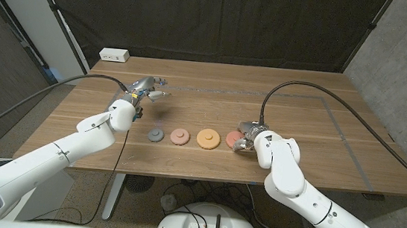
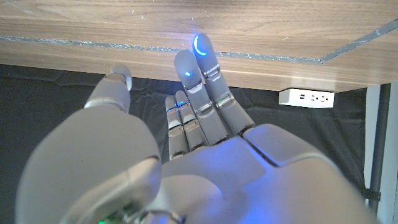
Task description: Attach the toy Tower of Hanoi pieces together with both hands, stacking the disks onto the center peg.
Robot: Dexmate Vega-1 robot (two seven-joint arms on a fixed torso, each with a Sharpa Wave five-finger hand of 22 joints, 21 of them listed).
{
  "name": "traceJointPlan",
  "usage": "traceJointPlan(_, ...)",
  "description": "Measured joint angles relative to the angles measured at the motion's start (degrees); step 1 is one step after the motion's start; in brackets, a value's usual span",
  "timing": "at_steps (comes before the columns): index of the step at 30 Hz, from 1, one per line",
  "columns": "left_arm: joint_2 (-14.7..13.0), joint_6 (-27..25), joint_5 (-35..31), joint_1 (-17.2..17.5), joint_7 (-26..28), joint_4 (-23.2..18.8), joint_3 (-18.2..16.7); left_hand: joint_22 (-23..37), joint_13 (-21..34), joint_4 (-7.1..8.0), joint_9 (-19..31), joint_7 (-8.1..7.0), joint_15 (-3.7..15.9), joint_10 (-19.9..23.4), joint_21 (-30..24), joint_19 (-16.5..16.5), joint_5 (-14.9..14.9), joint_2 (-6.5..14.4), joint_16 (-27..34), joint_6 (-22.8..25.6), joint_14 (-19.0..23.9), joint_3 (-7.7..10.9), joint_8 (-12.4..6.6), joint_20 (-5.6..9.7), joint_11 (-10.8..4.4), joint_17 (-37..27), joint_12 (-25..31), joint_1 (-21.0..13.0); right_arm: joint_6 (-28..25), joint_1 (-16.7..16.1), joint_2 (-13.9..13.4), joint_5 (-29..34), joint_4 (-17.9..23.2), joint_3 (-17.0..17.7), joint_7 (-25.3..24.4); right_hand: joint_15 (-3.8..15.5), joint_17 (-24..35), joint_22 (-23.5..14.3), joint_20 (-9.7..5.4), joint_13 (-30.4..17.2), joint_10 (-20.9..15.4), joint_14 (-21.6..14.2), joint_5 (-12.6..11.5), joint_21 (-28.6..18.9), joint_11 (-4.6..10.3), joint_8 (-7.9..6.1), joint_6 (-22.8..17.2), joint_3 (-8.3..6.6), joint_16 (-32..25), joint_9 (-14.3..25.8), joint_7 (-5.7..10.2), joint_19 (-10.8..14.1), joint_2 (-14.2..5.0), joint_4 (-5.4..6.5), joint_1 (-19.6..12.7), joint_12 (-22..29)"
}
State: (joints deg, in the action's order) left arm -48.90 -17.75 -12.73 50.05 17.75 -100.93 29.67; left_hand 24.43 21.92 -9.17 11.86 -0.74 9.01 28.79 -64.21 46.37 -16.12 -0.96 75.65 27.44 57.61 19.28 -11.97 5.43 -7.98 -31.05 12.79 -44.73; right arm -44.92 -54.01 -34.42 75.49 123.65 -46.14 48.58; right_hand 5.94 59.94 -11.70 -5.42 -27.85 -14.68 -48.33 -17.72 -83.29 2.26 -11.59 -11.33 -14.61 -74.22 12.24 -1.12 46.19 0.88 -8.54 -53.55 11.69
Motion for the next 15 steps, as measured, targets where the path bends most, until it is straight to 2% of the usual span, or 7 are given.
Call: traceJointPlan(15, 0.09, 0.49, 0.29, -0.07, 0.04, 0.50, 0.09, -0.26, 0.30, 0.00, 0.00, 0.24, 0.00, -0.01, -0.47, -0.31, -0.22, 0.62, 0.22, 0.38, 0.00, 0.00, 0.00, -0.32, 0.01, 0.00, -0.33, -0.62, 2.15, 0.36, 1.35, 4.37, -1.83, 0.09, 3.98, -0.12, 0.43, 0.26, 0.00, -0.13, -0.80, -0.12, -0.08, -0.20, 0.20, -0.29, -0.01, 0.00, -0.49, 0.01, -0.01, 0.00, 0.00, 0.00, 0.00, 0.00)
